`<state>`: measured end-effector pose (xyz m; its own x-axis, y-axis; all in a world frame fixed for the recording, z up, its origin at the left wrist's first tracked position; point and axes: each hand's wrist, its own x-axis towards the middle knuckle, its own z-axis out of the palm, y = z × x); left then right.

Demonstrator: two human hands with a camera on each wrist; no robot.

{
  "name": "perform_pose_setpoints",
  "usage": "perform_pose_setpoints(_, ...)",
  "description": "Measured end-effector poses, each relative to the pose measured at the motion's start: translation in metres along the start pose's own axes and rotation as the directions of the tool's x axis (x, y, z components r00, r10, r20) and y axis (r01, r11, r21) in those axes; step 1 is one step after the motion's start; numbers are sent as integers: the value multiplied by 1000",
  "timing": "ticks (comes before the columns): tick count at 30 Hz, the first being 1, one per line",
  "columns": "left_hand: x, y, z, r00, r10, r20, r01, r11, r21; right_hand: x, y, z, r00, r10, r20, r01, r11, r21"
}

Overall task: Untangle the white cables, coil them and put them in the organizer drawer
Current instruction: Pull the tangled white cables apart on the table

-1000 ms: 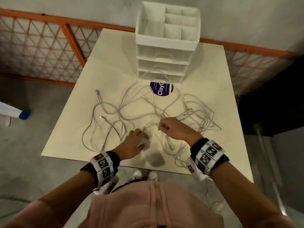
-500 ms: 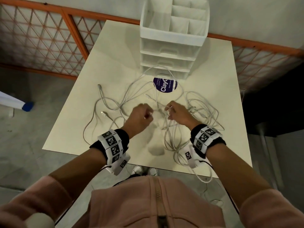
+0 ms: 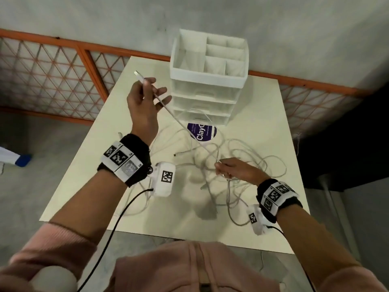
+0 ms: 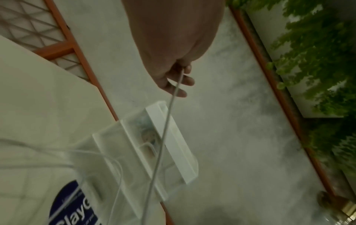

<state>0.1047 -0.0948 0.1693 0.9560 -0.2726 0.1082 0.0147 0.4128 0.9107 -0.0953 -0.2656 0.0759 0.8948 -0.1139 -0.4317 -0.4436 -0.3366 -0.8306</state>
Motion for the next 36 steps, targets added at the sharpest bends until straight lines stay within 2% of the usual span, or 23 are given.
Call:
perform_pose_setpoints(2, 3, 0, -7, 997, 76, -14, -74, 992, 104, -5, 5, -14, 999, -6, -49, 4, 999, -42)
perform_pose_setpoints(3, 0, -2, -7, 992, 120, 29, -124, 972, 201, -5, 3, -20, 997, -22, -73, 17, 997, -75)
perform_pose_setpoints(5, -13, -13, -3, 960, 123, 251, -224, 875, 429, -1, -9, -31, 993, -70, -97, 56, 989, -134)
perform_pose_setpoints(7, -30, -28, 5, 871, -55, 488, -274, 771, 575, 5, -35, -35, 986, -137, -94, 120, 979, -163)
perform_pose_setpoints(9, -40, -36, 12, 764, -232, 602, -259, 744, 615, 11, -65, -36, 973, -210, -98, 190, 966, -175)
perform_pose_setpoints(10, -43, -37, 15, 724, -267, 636, -266, 743, 614, 13, -78, -36, 961, -250, -117, 227, 957, -178)
perform_pose_setpoints(11, -41, -37, 17, 709, -272, 651, -277, 741, 612, 14, -89, -37, 948, -283, -147, 257, 950, -178)
perform_pose_setpoints(14, -29, -24, 22, 755, -171, 633, -324, 742, 587, 13, -104, -41, 913, -346, -216, 334, 938, -92)
perform_pose_setpoints(17, -15, -3, 24, 828, 20, 561, -398, 725, 562, 12, -94, -43, 943, -278, -184, 288, 957, 31)
perform_pose_setpoints(20, 1, 18, 22, 903, 231, 363, -406, 737, 540, 14, -65, -44, 978, -173, -115, 176, 984, 15)
perform_pose_setpoints(22, 14, 27, 15, 925, 316, 212, -380, 741, 553, 14, -43, -48, 989, -115, -96, 109, 992, -57)
perform_pose_setpoints(25, 29, 25, -4, 941, 325, 99, -311, 707, 635, 10, -20, -54, 986, -60, -154, 39, 989, -141)
perform_pose_setpoints(29, 28, 1, -28, 995, 72, 73, -99, 482, 870, 3, -23, -63, 946, -138, -294, 96, 984, -152)
perform_pose_setpoints(30, 21, -4, -27, 996, 32, 88, -92, 461, 883, 2, -31, -65, 944, -158, -290, 107, 977, -185)
perform_pose_setpoints(31, 14, -7, -24, 989, 24, 148, -142, 477, 868, 1, -40, -66, 947, -179, -268, 119, 967, -225)
perform_pose_setpoints(33, -5, -10, -6, 939, -18, 345, -276, 558, 782, 1, -59, -64, 952, -209, -222, 144, 950, -276)
perform_pose_setpoints(34, -14, -13, 3, 890, -99, 445, -304, 600, 740, 2, -70, -61, 948, -232, -216, 168, 945, -281)
perform_pose_setpoints(36, -30, -20, 17, 753, -285, 593, -287, 669, 686, 1, -93, -56, 924, -303, -234, 241, 935, -261)
